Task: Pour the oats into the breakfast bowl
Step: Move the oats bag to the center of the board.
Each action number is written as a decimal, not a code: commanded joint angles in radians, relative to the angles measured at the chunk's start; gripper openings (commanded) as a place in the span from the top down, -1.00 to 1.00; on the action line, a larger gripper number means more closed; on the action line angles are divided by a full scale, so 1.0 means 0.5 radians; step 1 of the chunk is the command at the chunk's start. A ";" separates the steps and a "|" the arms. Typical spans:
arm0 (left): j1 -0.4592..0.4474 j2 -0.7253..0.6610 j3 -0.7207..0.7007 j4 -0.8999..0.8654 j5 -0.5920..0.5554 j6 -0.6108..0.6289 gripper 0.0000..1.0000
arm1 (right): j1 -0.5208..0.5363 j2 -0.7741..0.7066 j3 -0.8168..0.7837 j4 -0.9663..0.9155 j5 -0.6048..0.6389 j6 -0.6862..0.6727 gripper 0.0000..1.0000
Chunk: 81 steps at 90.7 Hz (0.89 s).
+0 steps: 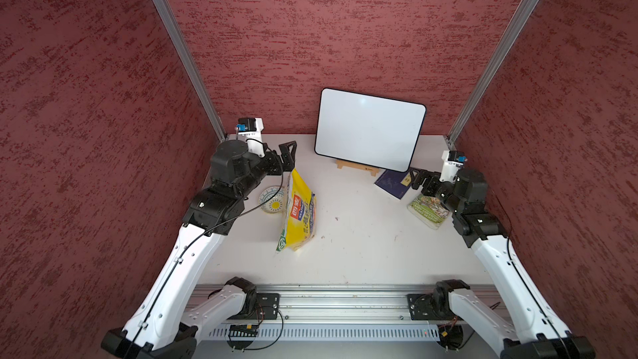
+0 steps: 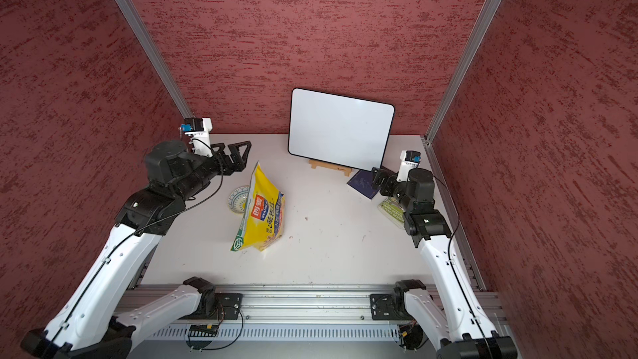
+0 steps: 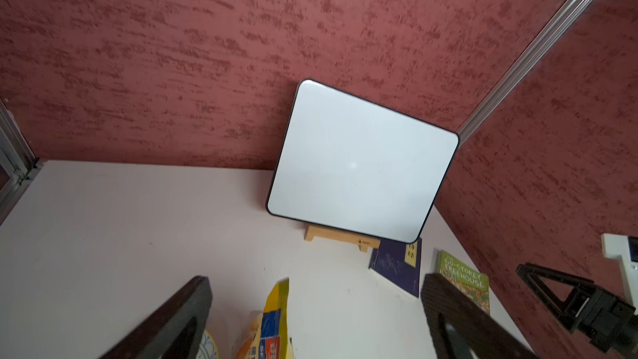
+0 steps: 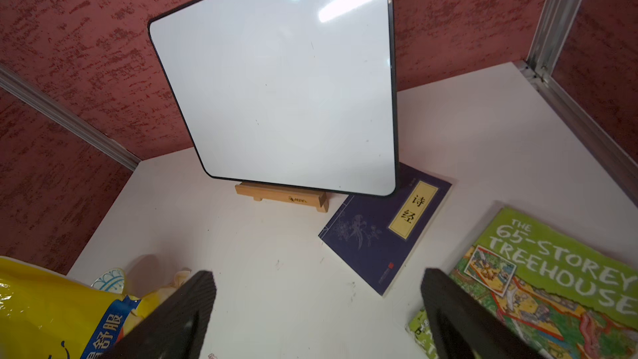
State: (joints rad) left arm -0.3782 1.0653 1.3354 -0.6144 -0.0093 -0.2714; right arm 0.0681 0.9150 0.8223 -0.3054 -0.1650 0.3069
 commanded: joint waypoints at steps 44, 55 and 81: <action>-0.289 0.729 0.488 -0.805 -0.359 0.115 0.72 | -0.008 0.017 0.059 -0.215 -0.046 0.058 -0.98; -0.341 0.743 0.534 -0.735 -0.390 0.114 1.00 | -0.008 0.016 0.052 -0.206 -0.047 0.055 -0.98; -0.538 0.818 0.585 -0.138 -0.408 -0.064 1.00 | -0.010 0.060 0.012 -0.130 -0.180 0.088 -0.97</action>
State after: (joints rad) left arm -0.6106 1.4734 1.5848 -0.9398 -0.1963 -0.2462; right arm 0.0681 0.9363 0.8276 -0.4004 -0.2066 0.3351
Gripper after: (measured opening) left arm 0.066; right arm 0.988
